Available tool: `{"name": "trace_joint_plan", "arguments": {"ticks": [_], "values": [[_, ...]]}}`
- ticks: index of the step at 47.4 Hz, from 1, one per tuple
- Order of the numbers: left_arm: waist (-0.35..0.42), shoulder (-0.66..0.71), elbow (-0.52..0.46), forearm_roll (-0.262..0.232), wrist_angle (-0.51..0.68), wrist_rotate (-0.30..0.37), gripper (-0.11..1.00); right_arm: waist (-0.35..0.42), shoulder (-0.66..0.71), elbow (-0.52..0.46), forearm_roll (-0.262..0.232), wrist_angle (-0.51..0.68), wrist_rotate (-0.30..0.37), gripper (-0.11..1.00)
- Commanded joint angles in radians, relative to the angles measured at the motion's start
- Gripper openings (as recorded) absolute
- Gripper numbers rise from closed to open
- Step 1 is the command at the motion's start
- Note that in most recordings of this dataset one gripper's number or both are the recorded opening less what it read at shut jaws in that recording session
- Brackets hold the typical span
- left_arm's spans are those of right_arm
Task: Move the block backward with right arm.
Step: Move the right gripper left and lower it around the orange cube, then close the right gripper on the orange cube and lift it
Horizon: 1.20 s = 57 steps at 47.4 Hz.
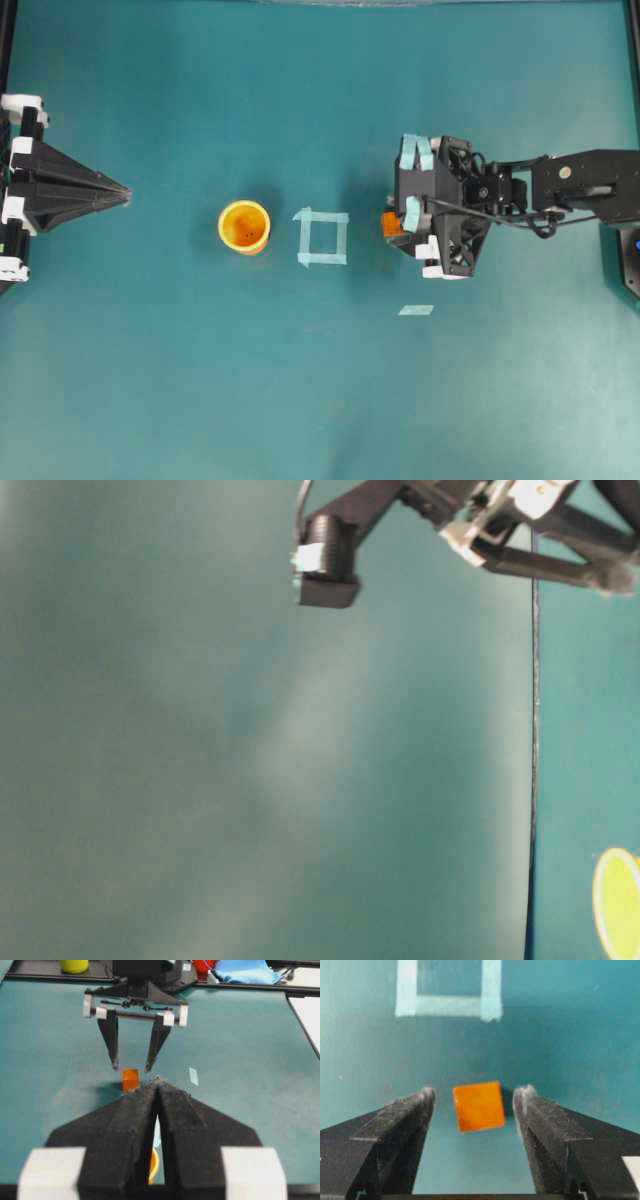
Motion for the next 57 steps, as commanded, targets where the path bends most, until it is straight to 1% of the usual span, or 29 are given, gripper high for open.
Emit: {"name": "trace_joint_plan", "arguments": {"ticks": [1,14,24,37,43,57], "values": [[0.0,0.005,-0.031,0.002,-0.005,0.002,0.02,0.003,0.002,-0.009,-0.003,-0.008,0.002,0.65],[-0.002,0.005,-0.032,0.002,0.0,0.002,0.02,0.003,0.043,-0.012,-0.003,-0.025,0.0,0.65],[0.0,0.003,-0.031,0.002,0.009,0.002,0.02,-0.003,0.044,-0.014,-0.003,-0.02,0.002,0.64],[0.0,0.002,-0.032,0.002,0.021,0.002,0.02,-0.003,0.037,-0.031,-0.003,0.0,0.006,0.42],[-0.002,-0.002,-0.034,0.002,0.025,0.002,0.02,-0.003,0.009,-0.055,-0.002,0.057,0.008,0.41],[-0.002,-0.002,-0.037,0.002,0.025,0.002,0.02,-0.003,-0.126,-0.144,0.008,0.268,0.014,0.41]]}}
